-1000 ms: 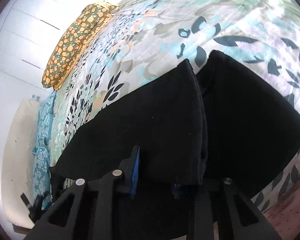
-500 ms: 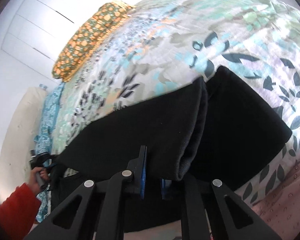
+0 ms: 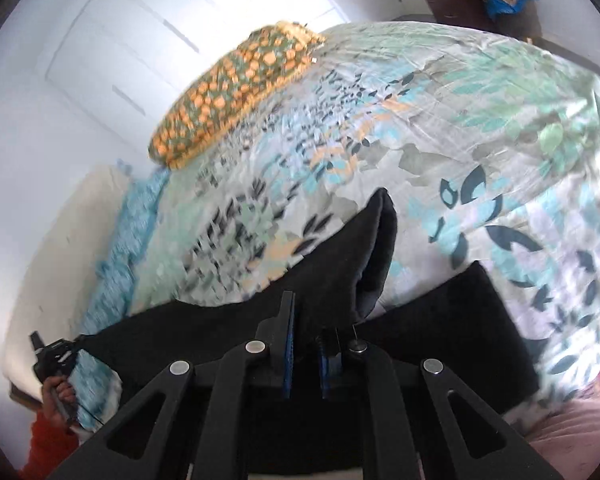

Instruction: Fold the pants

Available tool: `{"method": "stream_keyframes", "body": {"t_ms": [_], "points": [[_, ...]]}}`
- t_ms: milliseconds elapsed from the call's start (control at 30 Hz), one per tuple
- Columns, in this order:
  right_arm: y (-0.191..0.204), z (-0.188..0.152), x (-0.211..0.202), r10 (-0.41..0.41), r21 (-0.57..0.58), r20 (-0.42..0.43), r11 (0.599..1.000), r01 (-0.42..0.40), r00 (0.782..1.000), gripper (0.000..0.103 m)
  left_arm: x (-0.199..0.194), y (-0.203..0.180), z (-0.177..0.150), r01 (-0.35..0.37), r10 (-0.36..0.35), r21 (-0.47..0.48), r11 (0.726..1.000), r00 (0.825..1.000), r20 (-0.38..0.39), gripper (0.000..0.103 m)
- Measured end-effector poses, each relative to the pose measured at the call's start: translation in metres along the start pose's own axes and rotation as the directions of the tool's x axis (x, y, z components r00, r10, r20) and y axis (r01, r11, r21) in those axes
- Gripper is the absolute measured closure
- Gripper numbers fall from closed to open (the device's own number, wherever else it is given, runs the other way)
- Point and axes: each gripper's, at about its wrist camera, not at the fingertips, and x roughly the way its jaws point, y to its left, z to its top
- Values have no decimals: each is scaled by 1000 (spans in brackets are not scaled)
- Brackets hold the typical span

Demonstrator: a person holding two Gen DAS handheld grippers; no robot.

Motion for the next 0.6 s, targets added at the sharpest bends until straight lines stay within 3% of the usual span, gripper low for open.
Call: {"method": "stream_keyframes", "body": {"t_ms": [133,233,400,533,600], "points": [[-28,-24,25,-127,28,-166,991,133,978,93,10,56,-100,-104,90,-86,991,984,-152,98],[-49,-38,35,-160,61,-224,982,178,961,93,21,75,-130,-123,95,-150,981,979,-182,98],[-52,-39,37,-153,68,-229,983,172,961,89,26,72,-124,-91,71,-134,987,986,-150,98],[-62,-40,34,-88,161,-197,980,121,976,65,33,81,-119,-54,26,-195,979,989,-142,97],[-64,-40,31,-78,171,-186,979,111,979,64,35,85,-120,-63,32,-216,974,989,-142,87]]}}
